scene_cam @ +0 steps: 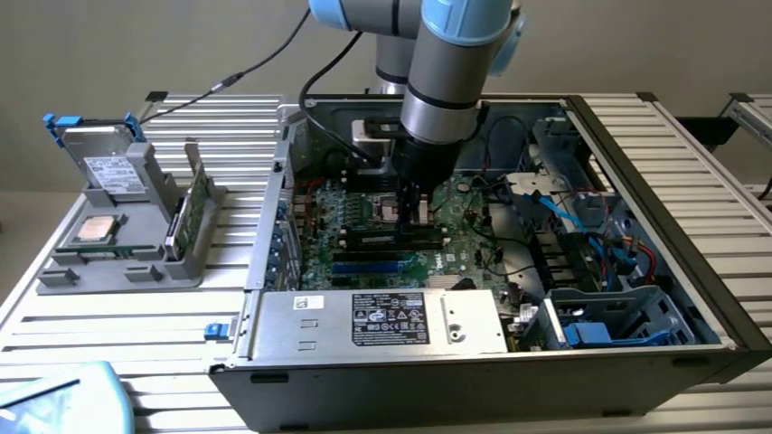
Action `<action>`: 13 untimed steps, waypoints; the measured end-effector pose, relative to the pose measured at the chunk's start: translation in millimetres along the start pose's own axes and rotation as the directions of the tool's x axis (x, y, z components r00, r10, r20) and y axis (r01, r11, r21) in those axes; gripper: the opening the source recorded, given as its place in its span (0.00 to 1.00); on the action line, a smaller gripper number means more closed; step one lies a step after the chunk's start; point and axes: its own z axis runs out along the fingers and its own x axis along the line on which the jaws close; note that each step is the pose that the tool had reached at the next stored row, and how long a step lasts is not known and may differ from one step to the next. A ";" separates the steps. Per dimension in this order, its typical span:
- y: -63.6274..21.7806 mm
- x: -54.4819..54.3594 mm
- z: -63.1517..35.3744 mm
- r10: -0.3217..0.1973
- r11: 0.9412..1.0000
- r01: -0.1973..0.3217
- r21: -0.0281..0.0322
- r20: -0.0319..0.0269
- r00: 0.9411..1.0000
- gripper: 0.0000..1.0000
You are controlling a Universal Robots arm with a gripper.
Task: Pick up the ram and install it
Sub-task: 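Insert the ram into the slot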
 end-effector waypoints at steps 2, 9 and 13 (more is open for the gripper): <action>-0.2 -0.1 1.0 0.000 1.000 0.000 0.000 0.001 1.000 0.14; -0.6 0.0 1.2 0.000 1.000 0.000 -0.001 0.000 1.000 0.14; -0.7 0.1 -1.8 0.000 1.000 0.000 -0.006 0.001 1.000 0.14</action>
